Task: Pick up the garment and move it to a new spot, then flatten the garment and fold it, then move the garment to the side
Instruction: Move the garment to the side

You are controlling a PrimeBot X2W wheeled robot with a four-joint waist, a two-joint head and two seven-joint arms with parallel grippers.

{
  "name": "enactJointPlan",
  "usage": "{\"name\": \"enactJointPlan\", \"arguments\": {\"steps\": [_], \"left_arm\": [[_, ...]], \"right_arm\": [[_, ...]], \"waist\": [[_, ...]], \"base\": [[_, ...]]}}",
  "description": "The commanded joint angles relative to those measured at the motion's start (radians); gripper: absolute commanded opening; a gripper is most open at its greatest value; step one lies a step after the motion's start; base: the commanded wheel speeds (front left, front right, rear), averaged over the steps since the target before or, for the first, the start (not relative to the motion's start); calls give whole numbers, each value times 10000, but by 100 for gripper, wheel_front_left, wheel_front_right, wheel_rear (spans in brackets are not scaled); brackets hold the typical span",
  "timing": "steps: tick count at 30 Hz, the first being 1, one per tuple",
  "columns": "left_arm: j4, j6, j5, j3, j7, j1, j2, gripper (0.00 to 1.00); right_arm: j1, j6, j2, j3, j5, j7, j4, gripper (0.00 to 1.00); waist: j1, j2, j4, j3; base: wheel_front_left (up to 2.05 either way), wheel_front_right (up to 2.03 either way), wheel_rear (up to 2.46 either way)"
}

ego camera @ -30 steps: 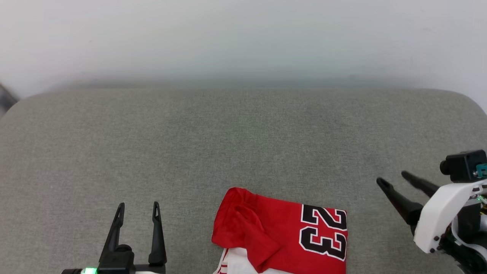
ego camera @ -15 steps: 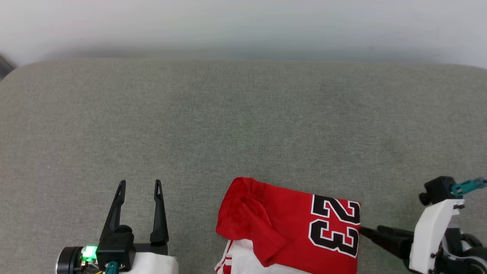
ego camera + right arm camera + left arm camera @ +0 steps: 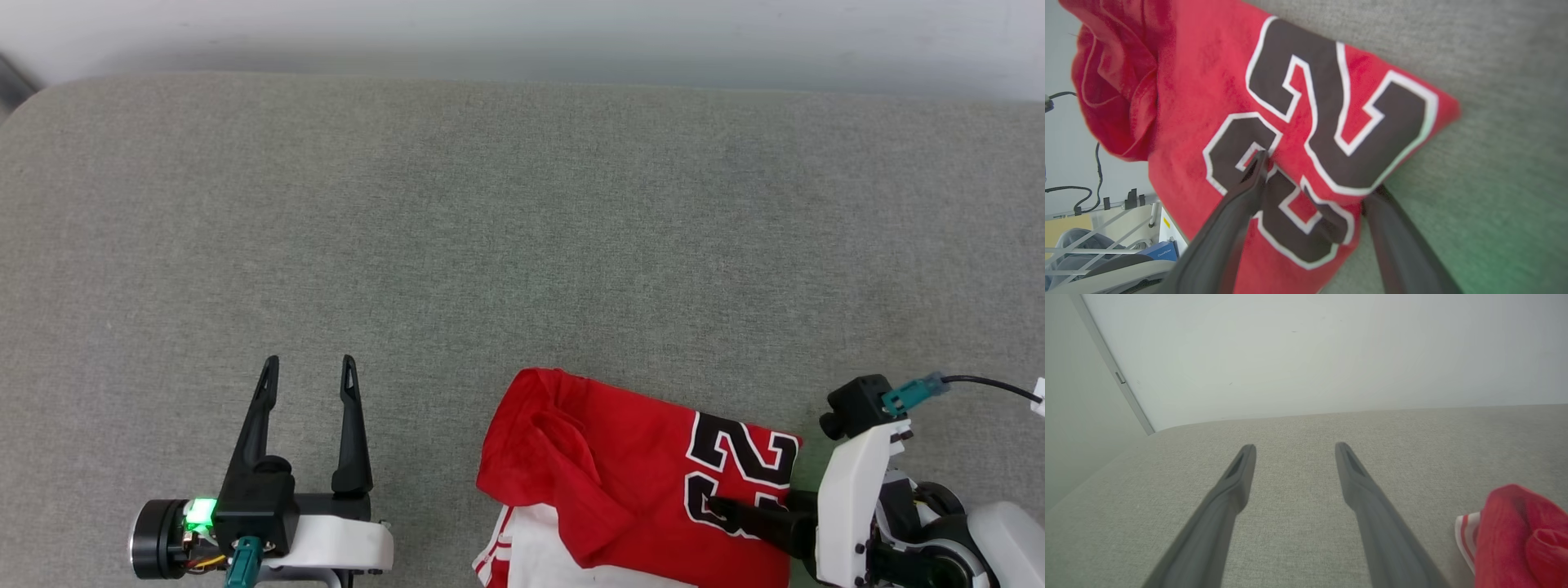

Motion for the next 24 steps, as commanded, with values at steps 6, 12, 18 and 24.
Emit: {"name": "enactJointPlan", "arguments": {"steps": [6, 12, 18, 24], "left_arm": [[58, 29, -26, -56, -22, -156, -48, 100], [143, 53, -34, -44, -22, 49, -74, 100], [214, 33, 24, 16, -22, 339, -81, 100], [118, 139, -48, 124, -22, 774, -98, 100]], "right_arm": [[88, -22, -105, 1198, -8, -5, 484, 0], [-364, -20, -447, 1514, 82, -664, 168, 0], [-882, -16, -1000, 1948, 147, -1074, -303, 0], [-1597, -16, -2080, 2542, -141, -1048, -1090, 0]], "waist": [[0, -1, 98, -27], [0, -1, 82, -304], [0, -1, -62, -844], [0, -1, -794, -1271]], "base": [[0, 0, 0], [0, 0, 0], [0, 0, 0], [0, 0, 0]]}}
